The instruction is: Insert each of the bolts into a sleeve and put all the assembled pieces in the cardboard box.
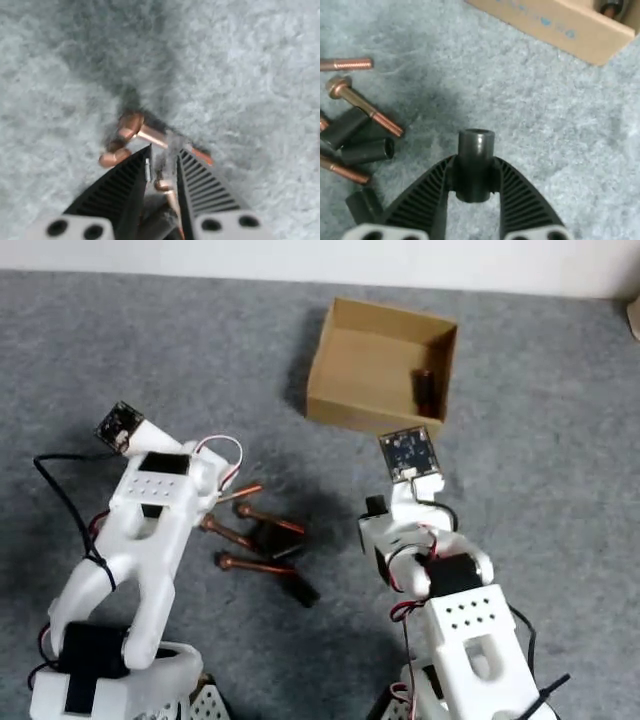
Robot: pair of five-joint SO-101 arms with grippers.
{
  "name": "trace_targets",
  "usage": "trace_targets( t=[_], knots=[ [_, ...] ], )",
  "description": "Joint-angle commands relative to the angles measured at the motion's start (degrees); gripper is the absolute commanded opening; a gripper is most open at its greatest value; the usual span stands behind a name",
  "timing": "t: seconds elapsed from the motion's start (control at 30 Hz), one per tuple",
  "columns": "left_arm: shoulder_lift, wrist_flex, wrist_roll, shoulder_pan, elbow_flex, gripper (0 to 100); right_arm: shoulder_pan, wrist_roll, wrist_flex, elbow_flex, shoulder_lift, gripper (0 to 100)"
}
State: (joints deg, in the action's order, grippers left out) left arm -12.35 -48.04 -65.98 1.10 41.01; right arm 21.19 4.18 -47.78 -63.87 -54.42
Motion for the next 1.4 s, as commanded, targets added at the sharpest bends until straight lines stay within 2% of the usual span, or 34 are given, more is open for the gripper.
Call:
trace_targets(
  t=[0.0,0.27,0.43,0.5,0.73,0.9,1.2,1.37],
  knots=[
    [0.0,2.7,-0.5,0.6,0.0,9,-0.7,0.7,1.7,0.3,-1.0,0.5],
    [0.1,2.7,-0.7,0.6,0.0,9,-0.7,0.7,1.7,0.3,-1.0,0.5],
    [0.1,2.5,-0.7,0.3,0.0,23,-0.7,0.7,1.7,0.3,-1.0,0.5],
    [0.1,2.4,-0.7,0.3,0.0,26,-0.7,0.7,1.7,0.3,-1.0,0.5],
    [1.3,2.4,-2.0,0.3,0.0,20,-0.7,0.7,1.7,0.0,-1.0,0.5],
    [9.4,2.4,-2.0,-0.5,-0.4,20,-0.7,0.7,6.7,-3.4,-1.0,0.5],
    [19.6,2.3,-2.0,-0.4,-6.3,20,-0.7,0.7,7.2,-4.2,-1.0,0.5],
    [23.6,-3.8,-2.0,-0.2,-11.3,20,-0.7,0.7,7.2,-4.2,-1.0,0.5]
  ],
)
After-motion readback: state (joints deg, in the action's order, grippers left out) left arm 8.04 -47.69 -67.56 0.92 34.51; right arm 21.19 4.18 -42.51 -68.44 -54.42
